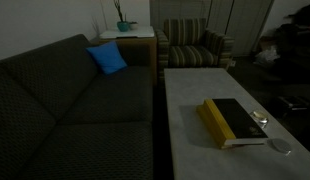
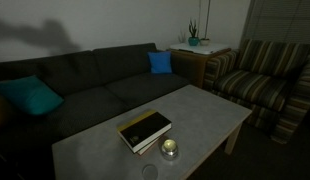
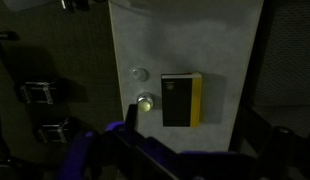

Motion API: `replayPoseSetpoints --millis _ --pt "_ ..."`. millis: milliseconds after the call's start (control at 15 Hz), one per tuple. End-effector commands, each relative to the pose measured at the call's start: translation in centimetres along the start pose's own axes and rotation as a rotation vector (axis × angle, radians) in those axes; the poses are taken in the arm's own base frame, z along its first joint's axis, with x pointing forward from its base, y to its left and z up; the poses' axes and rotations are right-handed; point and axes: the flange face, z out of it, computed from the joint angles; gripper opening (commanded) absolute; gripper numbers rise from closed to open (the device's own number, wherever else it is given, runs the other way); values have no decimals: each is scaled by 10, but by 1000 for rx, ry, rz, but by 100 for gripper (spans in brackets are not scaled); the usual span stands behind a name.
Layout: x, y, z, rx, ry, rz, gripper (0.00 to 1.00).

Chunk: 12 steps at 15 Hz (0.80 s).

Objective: Put the silver lid on top of the silver tin

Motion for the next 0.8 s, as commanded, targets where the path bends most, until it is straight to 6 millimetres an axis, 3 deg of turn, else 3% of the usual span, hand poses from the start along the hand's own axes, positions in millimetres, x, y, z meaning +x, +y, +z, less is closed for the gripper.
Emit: replayPoseSetpoints --millis 0,400,733 --pt "0 0 -1 0 -1 0 100" --pt "14 1 0 -26 -4 -32 100" --pt "31 7 17 -137 3 -98 100"
